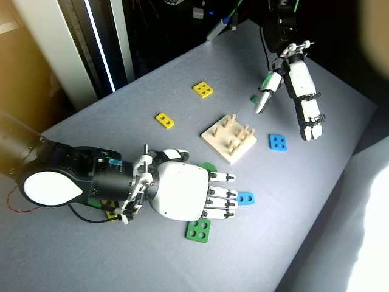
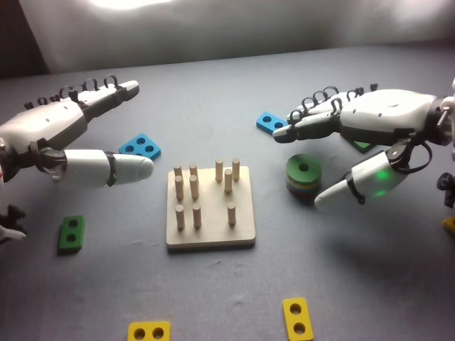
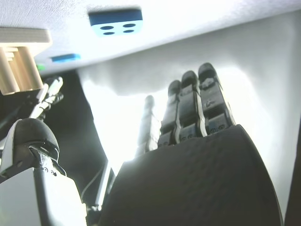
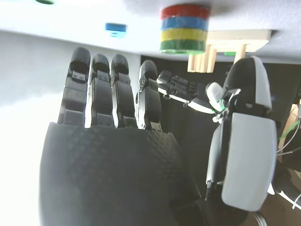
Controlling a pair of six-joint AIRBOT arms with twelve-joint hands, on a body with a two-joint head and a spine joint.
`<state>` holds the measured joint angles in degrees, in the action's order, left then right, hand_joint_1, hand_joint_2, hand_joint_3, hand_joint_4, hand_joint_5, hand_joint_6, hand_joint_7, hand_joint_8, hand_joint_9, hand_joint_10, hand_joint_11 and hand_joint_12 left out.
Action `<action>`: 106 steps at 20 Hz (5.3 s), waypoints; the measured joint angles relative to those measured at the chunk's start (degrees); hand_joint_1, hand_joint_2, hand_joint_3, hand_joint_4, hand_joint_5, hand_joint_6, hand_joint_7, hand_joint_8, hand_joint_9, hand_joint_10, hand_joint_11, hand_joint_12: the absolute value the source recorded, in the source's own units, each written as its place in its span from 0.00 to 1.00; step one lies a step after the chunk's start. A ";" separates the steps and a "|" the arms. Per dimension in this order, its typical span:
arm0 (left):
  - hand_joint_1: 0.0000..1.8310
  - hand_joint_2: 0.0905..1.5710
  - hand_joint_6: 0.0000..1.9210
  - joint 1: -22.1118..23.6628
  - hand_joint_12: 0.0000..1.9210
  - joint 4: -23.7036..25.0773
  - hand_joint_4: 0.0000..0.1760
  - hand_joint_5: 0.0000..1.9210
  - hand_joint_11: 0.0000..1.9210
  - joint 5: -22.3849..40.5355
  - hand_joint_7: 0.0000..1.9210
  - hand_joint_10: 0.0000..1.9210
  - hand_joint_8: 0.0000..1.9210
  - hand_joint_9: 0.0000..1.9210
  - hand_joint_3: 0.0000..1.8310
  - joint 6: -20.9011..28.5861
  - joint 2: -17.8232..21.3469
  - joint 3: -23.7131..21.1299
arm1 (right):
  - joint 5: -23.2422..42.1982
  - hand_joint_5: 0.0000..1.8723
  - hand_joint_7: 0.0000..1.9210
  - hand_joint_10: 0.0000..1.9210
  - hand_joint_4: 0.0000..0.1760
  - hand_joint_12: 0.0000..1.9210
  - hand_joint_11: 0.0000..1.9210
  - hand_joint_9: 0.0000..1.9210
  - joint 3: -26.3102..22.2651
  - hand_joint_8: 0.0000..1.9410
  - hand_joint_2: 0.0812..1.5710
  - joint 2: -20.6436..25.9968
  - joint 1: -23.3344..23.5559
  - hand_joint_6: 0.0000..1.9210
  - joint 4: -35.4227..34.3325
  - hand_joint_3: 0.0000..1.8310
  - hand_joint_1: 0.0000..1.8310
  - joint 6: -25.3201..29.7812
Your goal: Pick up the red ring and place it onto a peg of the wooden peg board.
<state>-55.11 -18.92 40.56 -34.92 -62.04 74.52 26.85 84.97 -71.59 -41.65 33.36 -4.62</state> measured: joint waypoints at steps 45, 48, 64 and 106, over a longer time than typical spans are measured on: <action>0.23 0.62 0.00 1.42 0.00 1.31 1.00 0.02 0.00 0.17 0.00 0.00 0.00 0.00 0.00 0.24 0.00 0.11 | -0.52 0.42 0.27 0.00 0.00 0.24 0.00 0.13 4.17 0.00 0.76 -4.13 0.83 0.67 3.08 0.00 0.60 5.03; 0.22 0.63 0.00 1.42 0.00 1.29 1.00 0.02 0.00 0.17 0.00 0.00 0.00 0.00 0.00 0.24 0.00 0.11 | -0.44 0.42 0.29 0.01 0.00 0.33 0.00 0.15 4.31 0.00 0.76 -4.20 0.83 0.67 3.08 0.00 0.60 5.09; 0.24 0.63 0.00 0.28 0.00 -0.15 1.00 0.02 0.00 0.13 0.00 0.00 0.00 0.00 0.00 0.26 0.07 0.42 | 10.16 0.44 0.26 0.00 0.00 0.12 0.00 0.10 3.17 0.00 0.75 -3.87 2.69 0.65 8.68 0.00 0.56 15.21; 0.26 0.62 0.00 1.07 0.00 0.24 0.85 0.03 0.00 0.09 0.00 0.00 0.00 0.00 0.00 0.26 -0.02 0.83 | 10.32 0.50 0.33 0.01 0.00 0.49 0.00 0.24 0.44 0.00 0.70 -6.58 10.01 0.54 28.52 0.00 0.63 20.96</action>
<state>-54.04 -18.68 40.64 -34.65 -62.06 75.35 37.17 85.41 -78.17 -31.64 61.89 16.34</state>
